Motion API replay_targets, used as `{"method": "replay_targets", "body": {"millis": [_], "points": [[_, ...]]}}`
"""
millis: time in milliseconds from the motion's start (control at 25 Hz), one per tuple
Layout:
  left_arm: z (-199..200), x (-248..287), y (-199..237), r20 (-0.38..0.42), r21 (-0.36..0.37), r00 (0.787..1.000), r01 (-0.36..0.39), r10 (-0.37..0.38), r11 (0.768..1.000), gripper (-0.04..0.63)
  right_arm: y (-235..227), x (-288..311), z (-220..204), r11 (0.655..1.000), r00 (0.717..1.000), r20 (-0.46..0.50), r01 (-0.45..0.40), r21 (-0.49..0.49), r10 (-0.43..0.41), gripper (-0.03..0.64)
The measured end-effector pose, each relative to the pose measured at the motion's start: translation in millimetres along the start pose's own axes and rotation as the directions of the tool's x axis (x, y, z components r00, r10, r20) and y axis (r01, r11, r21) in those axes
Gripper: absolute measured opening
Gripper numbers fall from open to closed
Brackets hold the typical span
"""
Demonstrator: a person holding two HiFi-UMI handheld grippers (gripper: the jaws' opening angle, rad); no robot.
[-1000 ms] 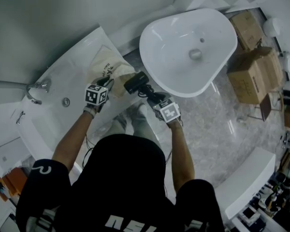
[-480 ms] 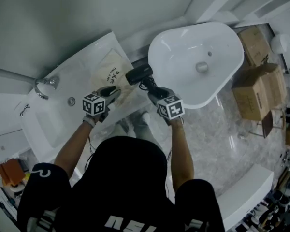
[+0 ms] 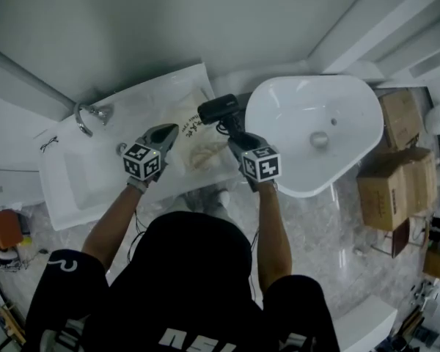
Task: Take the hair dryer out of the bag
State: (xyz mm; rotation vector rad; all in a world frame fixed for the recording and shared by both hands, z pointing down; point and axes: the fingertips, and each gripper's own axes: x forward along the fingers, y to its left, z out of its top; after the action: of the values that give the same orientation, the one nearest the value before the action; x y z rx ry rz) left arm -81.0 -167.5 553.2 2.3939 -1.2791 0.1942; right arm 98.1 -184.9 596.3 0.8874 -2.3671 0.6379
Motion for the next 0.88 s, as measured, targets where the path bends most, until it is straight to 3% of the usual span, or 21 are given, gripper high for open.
{"method": "replay_targets", "body": {"millis": [320, 880], "points": [[10, -25, 25, 0.035, 0.022, 0.993, -0.117, 0.116, 0.993, -0.002, 16, 23, 27, 0.998, 0.999, 0.015, -0.042, -0.035, 0.043, 0.176], [-3, -48, 53, 0.038, -0.029, 0.984, -0.175, 0.176, 0.984, -0.002, 39, 67, 32, 0.997, 0.998, -0.042, -0.056, -0.057, 0.054, 0.178]]}}
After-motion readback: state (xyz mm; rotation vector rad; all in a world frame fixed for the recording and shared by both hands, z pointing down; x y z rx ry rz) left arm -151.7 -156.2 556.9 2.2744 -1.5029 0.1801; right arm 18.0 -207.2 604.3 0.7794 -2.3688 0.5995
